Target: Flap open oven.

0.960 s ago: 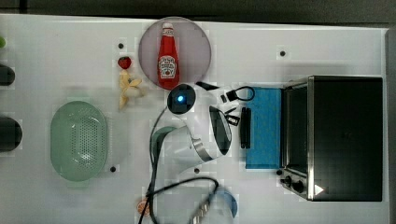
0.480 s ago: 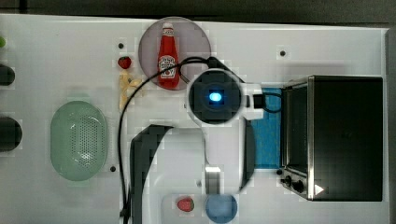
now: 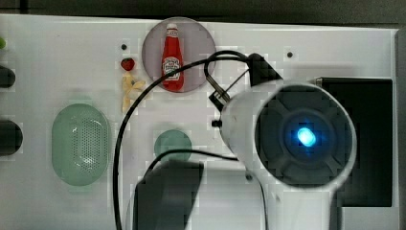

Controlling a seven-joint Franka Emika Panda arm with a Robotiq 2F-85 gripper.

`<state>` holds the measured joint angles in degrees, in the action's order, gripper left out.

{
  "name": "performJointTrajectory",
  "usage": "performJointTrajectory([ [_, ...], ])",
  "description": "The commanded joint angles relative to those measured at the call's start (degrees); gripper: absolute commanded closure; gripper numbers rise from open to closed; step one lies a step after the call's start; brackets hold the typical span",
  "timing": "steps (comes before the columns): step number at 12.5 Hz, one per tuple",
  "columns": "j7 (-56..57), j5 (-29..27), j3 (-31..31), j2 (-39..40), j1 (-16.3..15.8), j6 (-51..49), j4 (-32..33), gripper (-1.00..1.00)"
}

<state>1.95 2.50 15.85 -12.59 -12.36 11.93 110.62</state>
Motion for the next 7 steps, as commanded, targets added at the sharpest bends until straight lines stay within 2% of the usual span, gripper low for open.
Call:
performJointTrajectory([
  [1,-6.3,0.0,0.2,-1.2,-0.6,-4.3,-1.7,0.65],
  [3,-11.3,0.2,0.3,-1.7,-0.6,-9.6,-3.0,0.65],
  [7,-11.5,0.4,0.7,-1.7,-0.4,-11.4,-3.2,0.65],
])
